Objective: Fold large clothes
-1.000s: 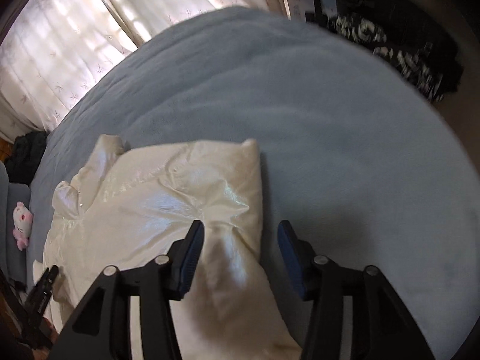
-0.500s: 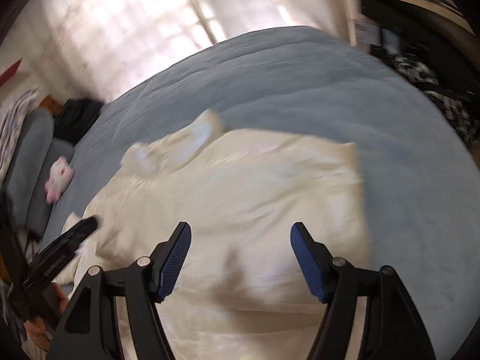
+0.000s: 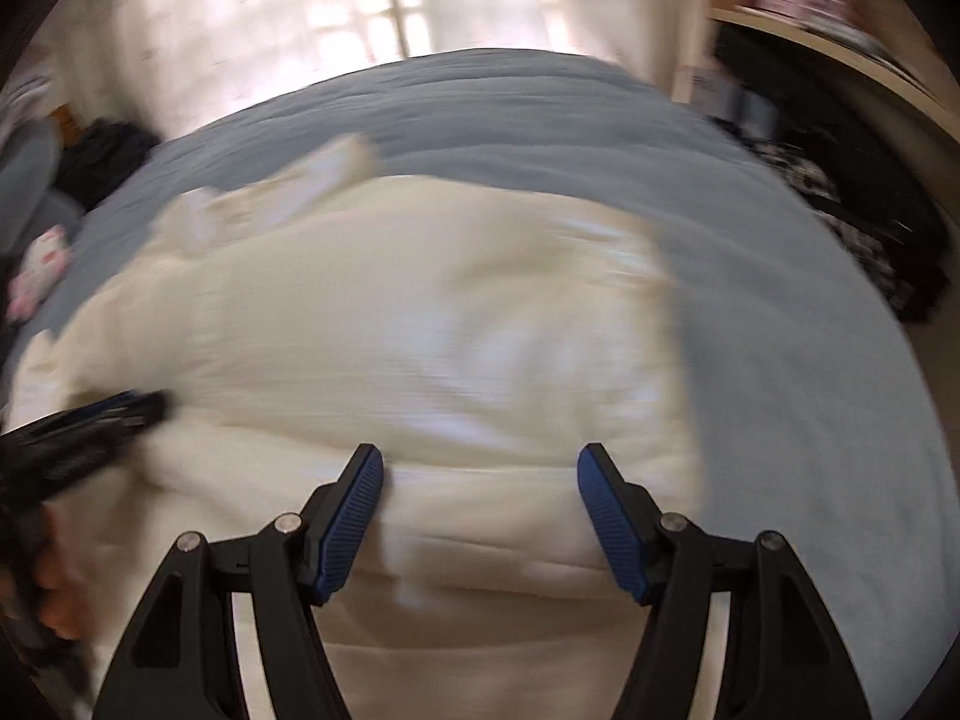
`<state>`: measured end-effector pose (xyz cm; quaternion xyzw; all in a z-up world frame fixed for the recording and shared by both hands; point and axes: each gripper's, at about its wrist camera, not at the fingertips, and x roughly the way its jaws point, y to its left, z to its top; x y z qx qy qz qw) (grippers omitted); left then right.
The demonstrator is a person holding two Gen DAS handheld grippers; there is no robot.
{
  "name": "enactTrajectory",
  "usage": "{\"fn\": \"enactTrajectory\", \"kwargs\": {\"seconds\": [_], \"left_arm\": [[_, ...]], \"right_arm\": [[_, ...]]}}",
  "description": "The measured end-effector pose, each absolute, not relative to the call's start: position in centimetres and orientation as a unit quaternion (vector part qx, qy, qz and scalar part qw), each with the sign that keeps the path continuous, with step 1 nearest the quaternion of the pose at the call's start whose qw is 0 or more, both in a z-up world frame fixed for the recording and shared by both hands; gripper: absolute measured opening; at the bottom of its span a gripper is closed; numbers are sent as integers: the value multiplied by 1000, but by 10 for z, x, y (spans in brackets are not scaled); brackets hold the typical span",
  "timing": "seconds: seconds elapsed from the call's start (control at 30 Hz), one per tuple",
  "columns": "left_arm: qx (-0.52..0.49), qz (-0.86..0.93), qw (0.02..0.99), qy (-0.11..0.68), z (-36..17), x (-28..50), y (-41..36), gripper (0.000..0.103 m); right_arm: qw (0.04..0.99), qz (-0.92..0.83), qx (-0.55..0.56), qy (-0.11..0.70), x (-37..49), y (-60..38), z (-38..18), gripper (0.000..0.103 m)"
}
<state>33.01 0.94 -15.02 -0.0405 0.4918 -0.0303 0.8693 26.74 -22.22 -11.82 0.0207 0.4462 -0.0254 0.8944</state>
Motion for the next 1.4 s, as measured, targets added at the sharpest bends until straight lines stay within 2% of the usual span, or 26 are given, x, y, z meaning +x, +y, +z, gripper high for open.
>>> {"fn": "enactTrajectory", "kwargs": {"seconds": [0.07, 0.17, 0.23, 0.63, 0.8, 1.03, 1.17, 1.4], "left_arm": [[-27, -27, 872, 488, -152, 329, 7, 41], [-17, -22, 874, 485, -155, 331, 3, 41], [-18, -22, 874, 485, -155, 331, 3, 41], [-27, -22, 874, 484, -138, 323, 8, 41], [-27, -23, 884, 467, -114, 322, 12, 41], [-27, -23, 893, 449, -97, 340, 7, 41], [-31, -15, 894, 447, -101, 359, 5, 41], [-37, 6, 892, 450, -128, 393, 16, 41]], "right_arm": [[890, -58, 39, 451, 267, -244, -125, 73], [877, -55, 125, 461, 266, -274, -136, 81], [872, -47, 154, 462, 267, -279, -143, 81], [880, -56, 163, 443, 256, -280, -137, 81], [894, -73, 127, 424, 250, -256, -96, 81], [924, 17, 84, 372, 278, -193, -42, 81], [925, 26, 68, 373, 316, -170, -49, 81], [909, -5, 70, 412, 362, -175, -95, 81]]}}
